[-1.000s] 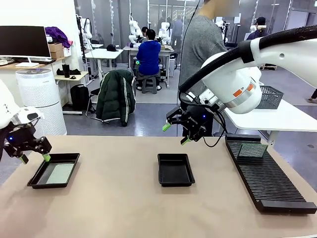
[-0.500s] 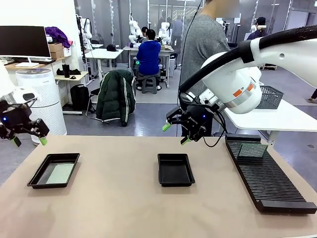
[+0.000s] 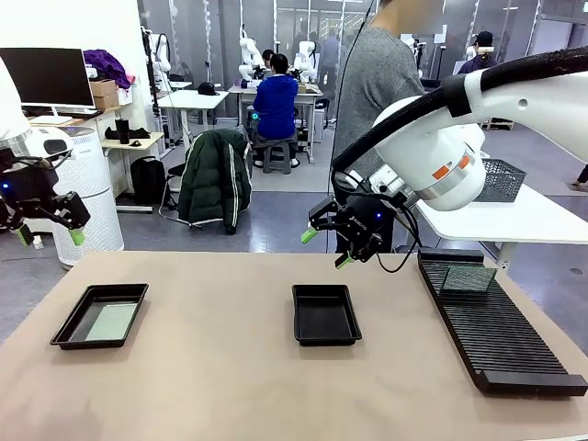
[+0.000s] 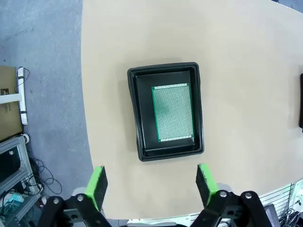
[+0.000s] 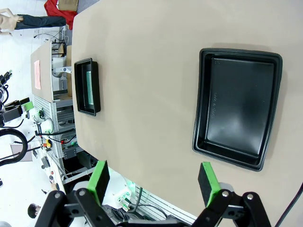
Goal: Inspect and transfer BCBs to ESD trays.
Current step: Pick up the ESD tray and place it on the left side of the table, then pick up the Blank PCB from the PCB Rack and place it in the right ESD tray.
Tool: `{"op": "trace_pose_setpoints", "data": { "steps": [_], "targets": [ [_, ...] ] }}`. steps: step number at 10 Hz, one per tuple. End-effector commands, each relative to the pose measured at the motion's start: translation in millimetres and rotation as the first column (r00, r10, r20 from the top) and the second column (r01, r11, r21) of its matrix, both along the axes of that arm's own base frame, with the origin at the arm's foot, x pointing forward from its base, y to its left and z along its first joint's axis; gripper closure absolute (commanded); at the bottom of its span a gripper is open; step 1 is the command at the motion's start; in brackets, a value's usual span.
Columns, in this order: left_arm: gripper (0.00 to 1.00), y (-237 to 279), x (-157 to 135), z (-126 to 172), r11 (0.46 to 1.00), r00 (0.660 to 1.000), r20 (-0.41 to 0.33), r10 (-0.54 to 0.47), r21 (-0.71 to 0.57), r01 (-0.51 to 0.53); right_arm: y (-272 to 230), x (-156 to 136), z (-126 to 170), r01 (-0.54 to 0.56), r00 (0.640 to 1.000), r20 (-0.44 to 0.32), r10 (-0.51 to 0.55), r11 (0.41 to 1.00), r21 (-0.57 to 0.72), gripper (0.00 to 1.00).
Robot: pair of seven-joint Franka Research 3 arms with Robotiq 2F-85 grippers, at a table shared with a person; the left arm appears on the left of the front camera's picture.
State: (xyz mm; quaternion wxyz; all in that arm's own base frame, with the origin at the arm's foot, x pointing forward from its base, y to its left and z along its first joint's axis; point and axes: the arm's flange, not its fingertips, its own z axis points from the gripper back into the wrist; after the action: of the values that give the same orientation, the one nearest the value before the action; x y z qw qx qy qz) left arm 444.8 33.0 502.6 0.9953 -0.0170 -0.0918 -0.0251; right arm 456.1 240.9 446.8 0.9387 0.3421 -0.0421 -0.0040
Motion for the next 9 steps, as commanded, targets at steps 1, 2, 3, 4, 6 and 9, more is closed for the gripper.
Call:
{"op": "trace_pose_setpoints", "data": {
  "steps": [1, 2, 3, 4, 6, 9],
  "targets": [
    [0.00, -0.2, -2.6, -2.2, 1.000, 1.000, 0.009, 0.001, -0.002, -0.001, 2.1, -0.7, 0.2, 0.022, 1.000, 0.000, -0.022, 1.000, -0.001, 0.00],
    [0.00, -0.2, -2.6, -2.2, 1.000, 1.000, 0.009, 0.001, -0.002, -0.001, 2.1, -0.7, 0.2, 0.022, 1.000, 0.000, -0.022, 1.000, -0.001, 0.00],
    [0.00, -0.2, -2.6, -2.2, 1.000, 1.000, 0.009, 0.001, -0.002, -0.001, 2.1, -0.7, 0.2, 0.022, 1.000, 0.000, -0.022, 1.000, -0.001, 0.00],
    [0.00, -0.2, -2.6, -2.2, 1.000, 1.000, 0.009, 0.001, -0.002, -0.001, 2.1, -0.7, 0.2, 0.022, 1.000, 0.000, -0.022, 1.000, -0.001, 0.00],
    [0.00, -0.2, -2.6, -2.2, 1.000, 1.000, 0.009, 0.001, -0.002, -0.001, 2.1, -0.7, 0.2, 0.022, 1.000, 0.000, -0.022, 1.000, -0.001, 0.00],
    [0.00, -0.2, -2.6, -2.2, 1.000, 1.000, 0.009, 0.001, -0.002, -0.001, 2.1, -0.7, 0.2, 0.022, 1.000, 0.000, -0.022, 1.000, -0.001, 0.00]
  ]
}}
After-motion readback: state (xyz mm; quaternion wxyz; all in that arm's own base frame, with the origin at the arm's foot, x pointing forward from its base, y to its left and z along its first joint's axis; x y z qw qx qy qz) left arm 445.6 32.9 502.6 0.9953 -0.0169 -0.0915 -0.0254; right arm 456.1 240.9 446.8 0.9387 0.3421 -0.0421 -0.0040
